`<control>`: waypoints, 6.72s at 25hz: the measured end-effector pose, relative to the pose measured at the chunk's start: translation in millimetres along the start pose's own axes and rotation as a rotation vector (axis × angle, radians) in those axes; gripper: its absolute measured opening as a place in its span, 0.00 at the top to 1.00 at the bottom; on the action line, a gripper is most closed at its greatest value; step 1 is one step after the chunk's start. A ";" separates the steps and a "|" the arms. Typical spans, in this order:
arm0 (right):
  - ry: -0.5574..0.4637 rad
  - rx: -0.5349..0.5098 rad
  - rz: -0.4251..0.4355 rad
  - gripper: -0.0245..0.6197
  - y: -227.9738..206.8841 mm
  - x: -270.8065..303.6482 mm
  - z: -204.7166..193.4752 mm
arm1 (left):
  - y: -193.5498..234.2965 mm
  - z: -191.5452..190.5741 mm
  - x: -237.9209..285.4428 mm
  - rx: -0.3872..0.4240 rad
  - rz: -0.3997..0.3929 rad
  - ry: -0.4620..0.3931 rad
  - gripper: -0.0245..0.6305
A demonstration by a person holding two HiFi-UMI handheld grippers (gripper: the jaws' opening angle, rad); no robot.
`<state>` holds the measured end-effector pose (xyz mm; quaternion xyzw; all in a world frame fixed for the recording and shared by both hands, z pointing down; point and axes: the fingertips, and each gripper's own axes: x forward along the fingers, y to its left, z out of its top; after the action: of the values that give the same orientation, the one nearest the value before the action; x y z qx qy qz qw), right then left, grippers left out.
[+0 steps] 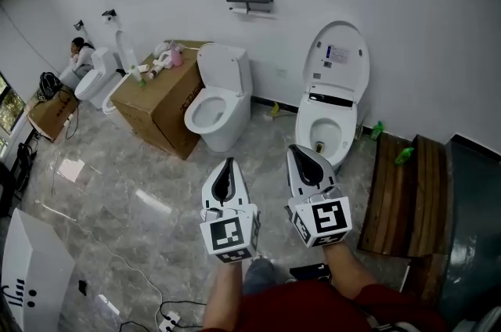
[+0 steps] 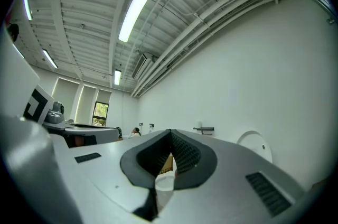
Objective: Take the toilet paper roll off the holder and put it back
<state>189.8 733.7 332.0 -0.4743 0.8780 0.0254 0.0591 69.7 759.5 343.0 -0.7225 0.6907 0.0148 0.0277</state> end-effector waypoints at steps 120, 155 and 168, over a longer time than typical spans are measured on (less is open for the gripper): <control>0.018 0.041 -0.119 0.95 -471.7 1064.6 -148.2 | 260.6 -61.6 1156.1 -0.011 -0.066 -0.057 0.94; -0.004 0.049 -0.200 0.95 -498.4 1105.5 -150.3 | 264.8 -92.0 1325.5 -0.008 -0.157 0.061 0.26; -0.004 0.051 -0.196 0.95 -495.3 1115.1 -151.2 | 270.5 -87.5 1321.7 0.007 -0.155 0.051 0.31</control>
<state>-13.9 -478.7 345.0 -0.5563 0.8276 -0.0021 0.0750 -141.8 -575.7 346.3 -0.7739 0.6331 -0.0083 0.0137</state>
